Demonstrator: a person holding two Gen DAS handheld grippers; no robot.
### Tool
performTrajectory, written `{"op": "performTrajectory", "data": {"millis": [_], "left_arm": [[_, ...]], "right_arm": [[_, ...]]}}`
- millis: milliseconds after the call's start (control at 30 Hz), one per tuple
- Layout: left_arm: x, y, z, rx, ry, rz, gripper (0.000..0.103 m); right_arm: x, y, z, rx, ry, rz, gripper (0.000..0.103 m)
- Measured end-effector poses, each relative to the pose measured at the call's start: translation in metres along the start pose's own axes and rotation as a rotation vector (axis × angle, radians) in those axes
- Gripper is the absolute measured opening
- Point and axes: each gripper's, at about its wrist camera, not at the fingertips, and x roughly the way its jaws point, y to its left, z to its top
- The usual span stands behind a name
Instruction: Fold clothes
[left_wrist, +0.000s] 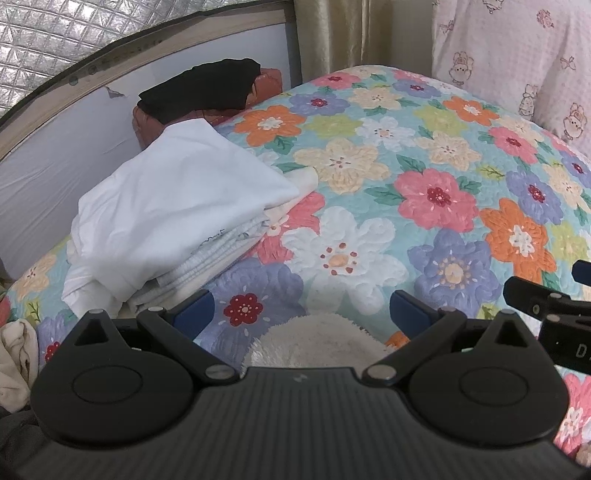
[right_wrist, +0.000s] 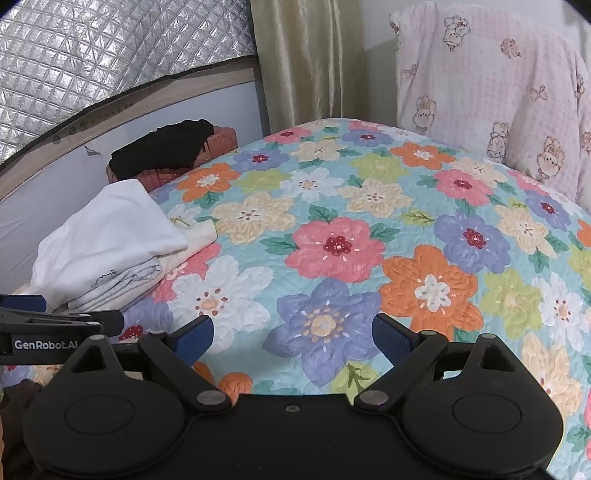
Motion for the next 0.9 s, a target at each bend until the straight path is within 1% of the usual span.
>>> {"op": "performTrajectory", "data": {"millis": [900], "left_arm": [[0.003, -0.0003, -0.0002, 0.01, 0.012, -0.004, 0.103]], "right_arm": [[0.003, -0.0039, -0.004, 0.005, 0.019, -0.006, 0.095]]}}
